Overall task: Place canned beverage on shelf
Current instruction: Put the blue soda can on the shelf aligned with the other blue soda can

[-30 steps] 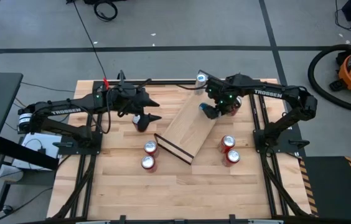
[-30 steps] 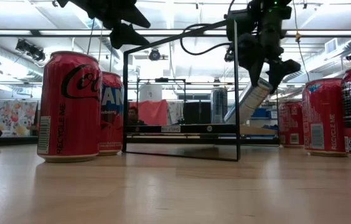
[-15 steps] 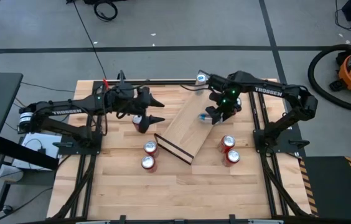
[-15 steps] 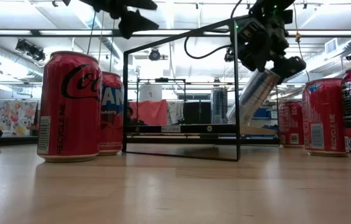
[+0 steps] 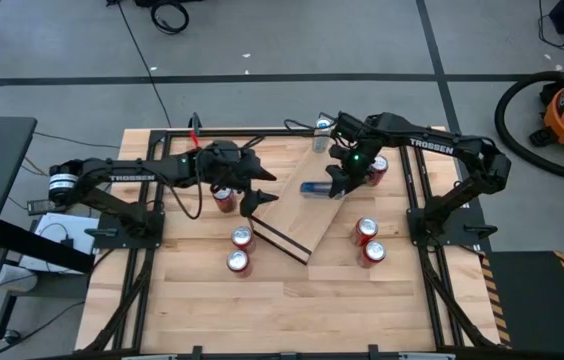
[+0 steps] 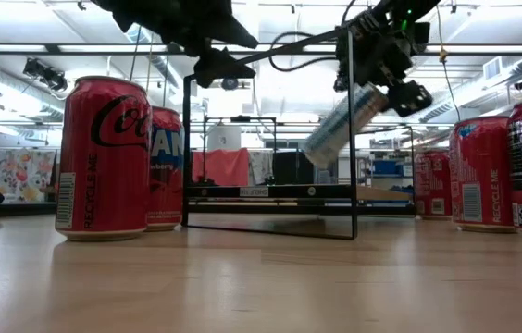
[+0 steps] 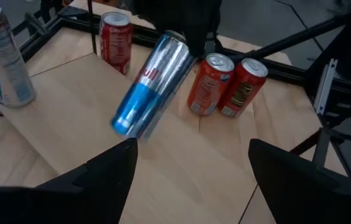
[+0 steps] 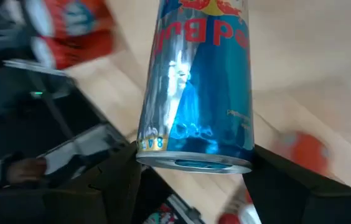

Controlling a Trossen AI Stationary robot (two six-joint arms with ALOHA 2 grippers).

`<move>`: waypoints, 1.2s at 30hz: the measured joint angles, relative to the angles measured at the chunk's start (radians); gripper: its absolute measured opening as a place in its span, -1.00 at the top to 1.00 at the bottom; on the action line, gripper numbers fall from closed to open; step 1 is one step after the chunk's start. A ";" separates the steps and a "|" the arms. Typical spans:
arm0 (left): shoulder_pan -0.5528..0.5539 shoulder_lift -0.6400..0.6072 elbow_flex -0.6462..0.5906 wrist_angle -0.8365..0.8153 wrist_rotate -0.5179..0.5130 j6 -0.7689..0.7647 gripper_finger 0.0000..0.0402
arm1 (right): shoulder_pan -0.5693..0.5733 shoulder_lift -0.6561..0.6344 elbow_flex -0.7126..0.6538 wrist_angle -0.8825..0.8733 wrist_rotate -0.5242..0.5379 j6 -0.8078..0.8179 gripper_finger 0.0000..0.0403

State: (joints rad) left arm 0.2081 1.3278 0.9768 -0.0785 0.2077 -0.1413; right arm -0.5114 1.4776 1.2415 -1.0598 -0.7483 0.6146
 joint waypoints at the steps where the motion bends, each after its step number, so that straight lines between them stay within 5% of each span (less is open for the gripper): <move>1: 0.000 0.003 0.000 0.010 0.000 0.000 -0.58 | 0.000 0.000 0.000 0.022 -0.022 0.011 -0.29; 11: 0.020 0.013 0.006 0.004 -0.011 0.057 -0.58 | 0.002 0.000 0.000 0.271 -0.222 0.158 -0.29; 17: 0.018 0.074 0.123 -0.060 -0.032 0.153 -0.58 | 0.020 0.000 0.000 0.389 -0.295 0.251 -0.29; 26: 0.017 0.217 0.325 -0.258 0.027 0.251 -0.59 | 0.032 0.001 0.000 0.470 -0.296 0.306 -0.29; 36: 0.017 0.262 0.370 -0.357 0.023 0.314 -0.50 | 0.046 0.001 0.002 0.499 -0.299 0.312 -0.29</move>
State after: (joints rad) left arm 0.2252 1.5898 1.3464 -0.4358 0.2306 0.1726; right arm -0.4656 1.4788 1.2430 -0.5610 -1.0477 0.9268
